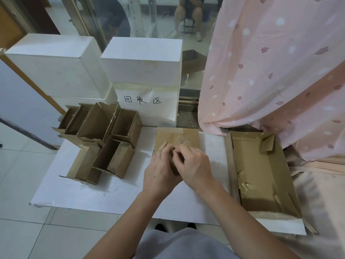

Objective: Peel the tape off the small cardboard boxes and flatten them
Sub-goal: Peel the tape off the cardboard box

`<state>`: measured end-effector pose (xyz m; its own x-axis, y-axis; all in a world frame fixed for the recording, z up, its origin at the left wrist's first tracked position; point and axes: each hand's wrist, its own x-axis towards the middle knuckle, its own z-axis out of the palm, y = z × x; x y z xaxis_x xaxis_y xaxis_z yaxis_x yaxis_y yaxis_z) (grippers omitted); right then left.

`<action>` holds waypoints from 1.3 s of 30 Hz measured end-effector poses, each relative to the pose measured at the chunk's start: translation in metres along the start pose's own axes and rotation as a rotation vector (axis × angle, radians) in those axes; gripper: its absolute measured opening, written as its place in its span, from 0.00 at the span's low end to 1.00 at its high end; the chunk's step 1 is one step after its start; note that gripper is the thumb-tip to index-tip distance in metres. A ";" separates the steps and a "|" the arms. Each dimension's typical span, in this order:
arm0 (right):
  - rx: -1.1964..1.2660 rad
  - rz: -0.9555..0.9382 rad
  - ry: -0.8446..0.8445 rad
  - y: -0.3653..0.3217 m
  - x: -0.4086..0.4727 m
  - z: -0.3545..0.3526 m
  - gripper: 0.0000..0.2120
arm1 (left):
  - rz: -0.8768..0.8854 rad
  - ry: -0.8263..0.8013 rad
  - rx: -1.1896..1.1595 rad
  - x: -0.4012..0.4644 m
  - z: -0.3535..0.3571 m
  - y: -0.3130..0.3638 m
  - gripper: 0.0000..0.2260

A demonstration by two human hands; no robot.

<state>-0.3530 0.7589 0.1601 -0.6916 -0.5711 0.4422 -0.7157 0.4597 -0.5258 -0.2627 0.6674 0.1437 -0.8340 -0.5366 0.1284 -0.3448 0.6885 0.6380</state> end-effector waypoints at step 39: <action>0.516 0.286 -0.333 0.036 0.012 -0.016 0.05 | 0.066 -0.128 -0.067 0.001 0.008 -0.006 0.35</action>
<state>-0.3884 0.7794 0.1587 -0.7207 -0.6926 0.0297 -0.3135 0.2874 -0.9051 -0.2644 0.6664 0.1339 -0.9036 -0.4215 0.0768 -0.2612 0.6842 0.6809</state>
